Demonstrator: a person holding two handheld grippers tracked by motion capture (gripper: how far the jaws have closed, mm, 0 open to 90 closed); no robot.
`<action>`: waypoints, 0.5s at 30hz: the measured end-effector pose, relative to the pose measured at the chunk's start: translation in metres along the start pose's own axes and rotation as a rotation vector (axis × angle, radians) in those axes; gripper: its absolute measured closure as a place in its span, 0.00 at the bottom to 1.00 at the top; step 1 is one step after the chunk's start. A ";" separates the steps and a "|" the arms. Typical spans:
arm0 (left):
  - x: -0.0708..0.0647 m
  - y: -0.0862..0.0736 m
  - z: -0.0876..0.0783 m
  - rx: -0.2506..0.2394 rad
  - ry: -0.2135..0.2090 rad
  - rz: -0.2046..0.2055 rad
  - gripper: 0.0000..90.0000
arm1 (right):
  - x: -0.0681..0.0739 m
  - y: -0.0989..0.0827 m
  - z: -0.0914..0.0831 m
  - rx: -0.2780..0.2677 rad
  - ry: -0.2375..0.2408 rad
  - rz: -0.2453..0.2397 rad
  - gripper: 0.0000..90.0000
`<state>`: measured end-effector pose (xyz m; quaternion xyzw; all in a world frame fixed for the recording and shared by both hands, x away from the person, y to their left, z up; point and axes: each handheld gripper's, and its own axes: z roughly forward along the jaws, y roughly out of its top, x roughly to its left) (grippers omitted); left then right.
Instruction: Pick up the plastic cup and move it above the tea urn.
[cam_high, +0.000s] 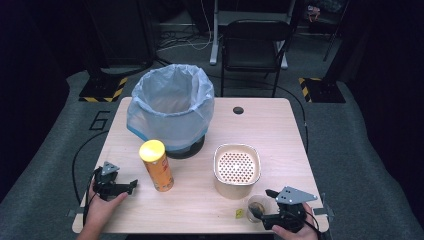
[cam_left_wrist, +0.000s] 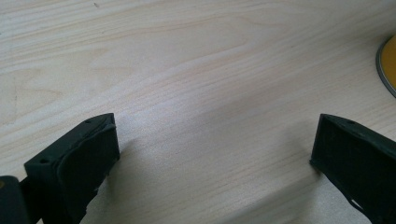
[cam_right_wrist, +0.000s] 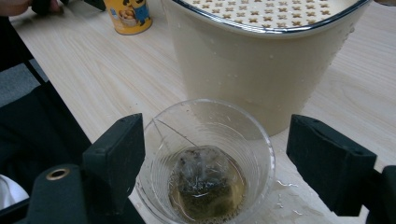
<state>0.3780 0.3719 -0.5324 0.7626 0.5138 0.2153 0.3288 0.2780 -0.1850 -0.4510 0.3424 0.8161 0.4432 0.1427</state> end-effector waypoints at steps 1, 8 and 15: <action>0.000 0.000 0.000 0.000 0.000 0.000 0.01 | 0.000 0.000 0.000 0.002 0.001 -0.003 0.21; 0.000 0.000 0.000 0.000 0.001 0.002 0.01 | 0.003 0.002 -0.004 -0.020 -0.003 0.003 0.21; 0.000 0.000 0.000 0.001 0.002 0.003 0.01 | 0.008 -0.002 0.004 0.036 -0.019 -0.027 0.20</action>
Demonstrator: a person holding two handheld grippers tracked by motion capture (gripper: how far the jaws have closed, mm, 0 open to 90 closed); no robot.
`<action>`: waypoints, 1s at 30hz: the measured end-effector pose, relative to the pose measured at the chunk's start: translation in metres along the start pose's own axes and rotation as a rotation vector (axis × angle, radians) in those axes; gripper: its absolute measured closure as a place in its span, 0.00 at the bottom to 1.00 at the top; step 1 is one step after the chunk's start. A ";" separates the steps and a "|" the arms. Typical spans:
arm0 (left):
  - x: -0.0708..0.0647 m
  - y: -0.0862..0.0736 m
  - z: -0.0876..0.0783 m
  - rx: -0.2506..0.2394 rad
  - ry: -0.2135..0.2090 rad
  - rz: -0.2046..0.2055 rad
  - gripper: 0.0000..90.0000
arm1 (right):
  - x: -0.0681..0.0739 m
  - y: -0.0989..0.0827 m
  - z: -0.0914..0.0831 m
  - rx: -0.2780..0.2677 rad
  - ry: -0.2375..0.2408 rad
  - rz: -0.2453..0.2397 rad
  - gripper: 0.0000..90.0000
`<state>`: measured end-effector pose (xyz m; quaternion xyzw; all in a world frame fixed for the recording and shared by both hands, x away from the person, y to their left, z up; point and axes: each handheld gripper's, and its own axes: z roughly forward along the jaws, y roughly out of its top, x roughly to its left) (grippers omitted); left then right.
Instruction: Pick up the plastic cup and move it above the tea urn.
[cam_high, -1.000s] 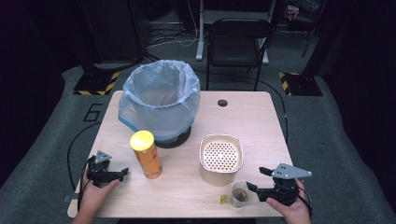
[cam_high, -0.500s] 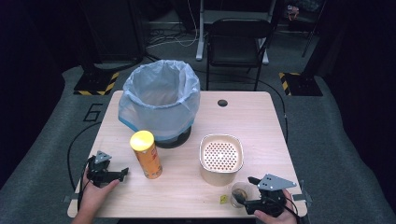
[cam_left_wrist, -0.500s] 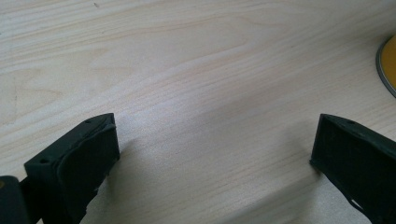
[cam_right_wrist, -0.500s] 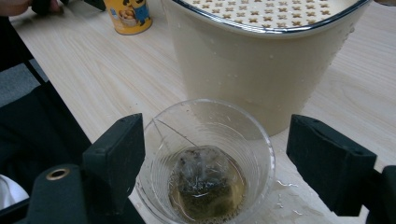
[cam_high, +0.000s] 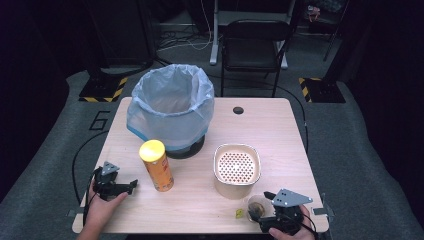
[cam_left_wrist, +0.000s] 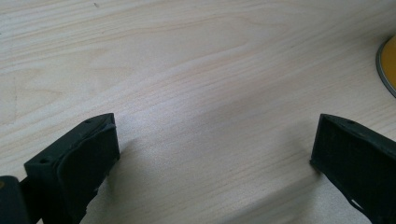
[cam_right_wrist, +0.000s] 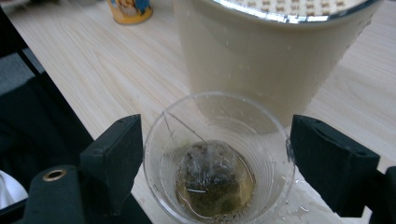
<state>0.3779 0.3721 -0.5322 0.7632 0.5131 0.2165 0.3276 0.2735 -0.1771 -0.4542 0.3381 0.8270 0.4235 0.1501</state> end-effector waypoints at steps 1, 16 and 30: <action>0.000 0.000 0.000 0.000 0.000 0.001 0.01 | 0.000 -0.001 0.002 0.012 -0.004 0.000 0.20; 0.000 0.000 0.000 -0.001 0.000 0.000 0.01 | -0.023 -0.014 0.002 0.027 -0.082 0.024 0.21; 0.000 0.000 0.000 0.000 0.001 0.001 0.01 | -0.026 -0.015 0.022 0.054 -0.109 0.055 0.29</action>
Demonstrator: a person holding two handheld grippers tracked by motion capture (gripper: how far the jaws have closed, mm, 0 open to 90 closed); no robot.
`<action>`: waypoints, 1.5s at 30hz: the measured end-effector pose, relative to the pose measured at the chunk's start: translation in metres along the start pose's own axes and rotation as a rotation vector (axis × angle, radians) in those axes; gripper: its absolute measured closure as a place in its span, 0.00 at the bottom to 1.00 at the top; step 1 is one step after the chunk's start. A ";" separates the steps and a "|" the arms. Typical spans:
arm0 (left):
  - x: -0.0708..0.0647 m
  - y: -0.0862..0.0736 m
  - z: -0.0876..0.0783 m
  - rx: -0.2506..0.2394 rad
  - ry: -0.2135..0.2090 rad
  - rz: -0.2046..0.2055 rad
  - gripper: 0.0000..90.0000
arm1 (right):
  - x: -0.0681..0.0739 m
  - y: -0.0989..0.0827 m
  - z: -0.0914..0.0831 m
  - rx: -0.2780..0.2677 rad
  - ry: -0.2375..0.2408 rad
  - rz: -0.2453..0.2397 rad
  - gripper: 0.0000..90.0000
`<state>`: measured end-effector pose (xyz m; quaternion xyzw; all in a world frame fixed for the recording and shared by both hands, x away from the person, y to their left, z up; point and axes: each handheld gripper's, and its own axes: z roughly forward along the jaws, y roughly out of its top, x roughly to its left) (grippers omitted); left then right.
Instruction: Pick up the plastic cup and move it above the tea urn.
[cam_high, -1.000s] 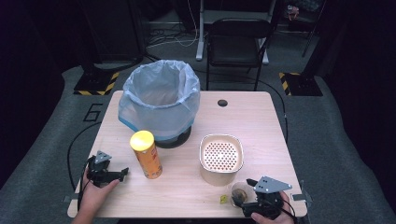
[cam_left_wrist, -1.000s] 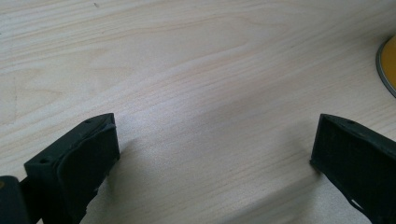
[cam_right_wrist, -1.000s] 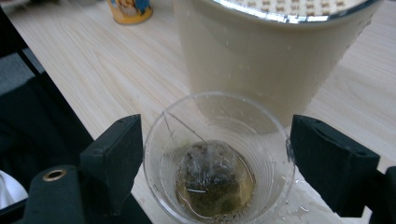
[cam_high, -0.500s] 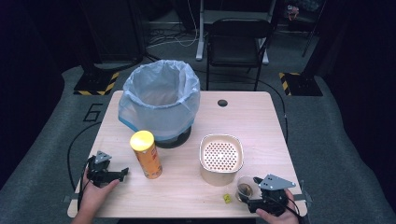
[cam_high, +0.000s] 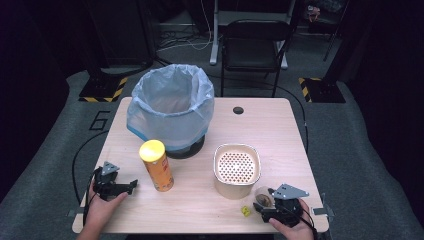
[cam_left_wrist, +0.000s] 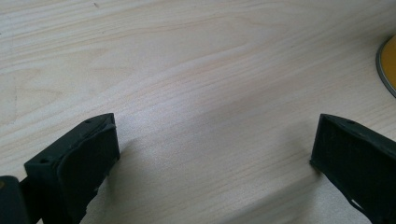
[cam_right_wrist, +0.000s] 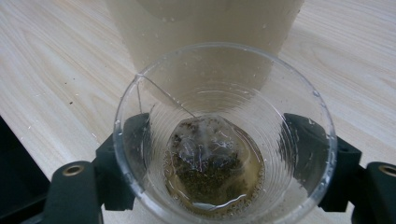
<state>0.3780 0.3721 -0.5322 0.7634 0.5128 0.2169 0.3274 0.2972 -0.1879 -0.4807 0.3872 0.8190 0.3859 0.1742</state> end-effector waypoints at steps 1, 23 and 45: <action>0.000 0.000 0.000 -0.001 -0.002 -0.003 0.01 | 0.000 0.000 0.000 0.001 0.004 -0.013 0.31; 0.000 0.000 0.000 0.000 0.001 0.003 0.01 | -0.010 -0.003 -0.004 -0.033 0.020 -0.068 0.36; 0.000 0.000 0.000 -0.001 -0.003 -0.005 0.01 | -0.033 0.036 -0.046 -0.091 -0.066 -0.168 0.38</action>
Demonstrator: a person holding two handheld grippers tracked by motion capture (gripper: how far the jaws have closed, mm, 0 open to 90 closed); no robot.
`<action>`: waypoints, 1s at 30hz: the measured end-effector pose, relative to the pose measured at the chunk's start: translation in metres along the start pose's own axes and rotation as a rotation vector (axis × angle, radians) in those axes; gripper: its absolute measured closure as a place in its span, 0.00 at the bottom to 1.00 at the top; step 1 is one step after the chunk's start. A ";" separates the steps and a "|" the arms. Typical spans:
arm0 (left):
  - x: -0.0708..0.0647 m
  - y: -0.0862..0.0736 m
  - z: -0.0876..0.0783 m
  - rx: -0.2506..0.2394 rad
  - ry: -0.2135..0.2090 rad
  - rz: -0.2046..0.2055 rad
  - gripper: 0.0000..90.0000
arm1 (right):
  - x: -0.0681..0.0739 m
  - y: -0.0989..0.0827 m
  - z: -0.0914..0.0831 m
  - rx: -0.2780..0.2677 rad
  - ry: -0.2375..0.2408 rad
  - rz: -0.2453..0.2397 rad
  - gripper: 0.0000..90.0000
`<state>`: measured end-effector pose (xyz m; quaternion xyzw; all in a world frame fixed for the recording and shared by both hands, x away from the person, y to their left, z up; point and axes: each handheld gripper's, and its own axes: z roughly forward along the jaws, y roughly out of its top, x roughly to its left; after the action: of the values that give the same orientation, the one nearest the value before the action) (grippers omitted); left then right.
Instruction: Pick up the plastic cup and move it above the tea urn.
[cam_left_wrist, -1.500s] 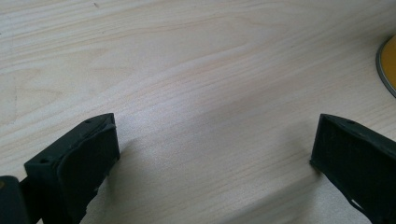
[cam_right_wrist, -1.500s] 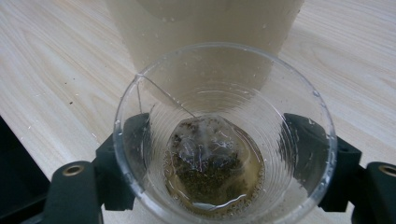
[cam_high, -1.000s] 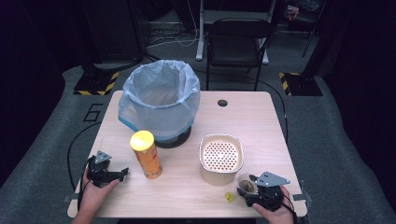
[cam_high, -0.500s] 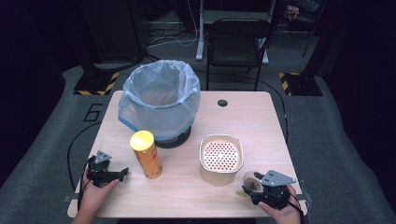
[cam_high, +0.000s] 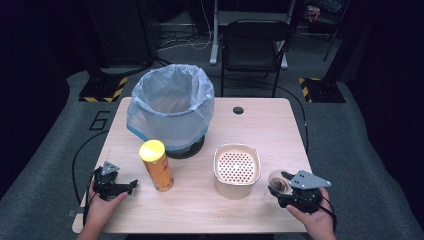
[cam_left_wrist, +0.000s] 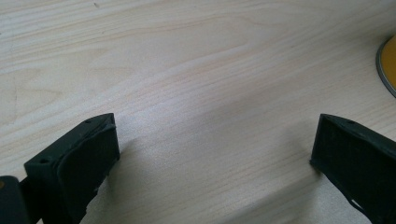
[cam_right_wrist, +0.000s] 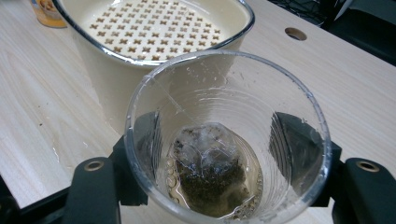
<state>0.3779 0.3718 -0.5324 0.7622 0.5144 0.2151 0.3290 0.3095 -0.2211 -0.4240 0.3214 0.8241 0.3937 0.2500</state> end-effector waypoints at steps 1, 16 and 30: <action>0.000 0.000 0.000 0.001 0.002 0.004 0.01 | -0.002 0.001 0.000 -0.006 0.003 -0.006 0.38; 0.000 0.000 0.000 0.001 0.002 0.003 0.01 | -0.019 0.026 -0.009 -0.006 0.024 0.001 0.38; 0.000 0.000 0.000 0.000 0.000 0.001 0.01 | -0.048 0.086 -0.022 -0.052 -0.028 -0.042 0.38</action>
<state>0.3779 0.3719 -0.5324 0.7624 0.5141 0.2151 0.3290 0.3552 -0.2252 -0.3347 0.3028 0.8167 0.4051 0.2778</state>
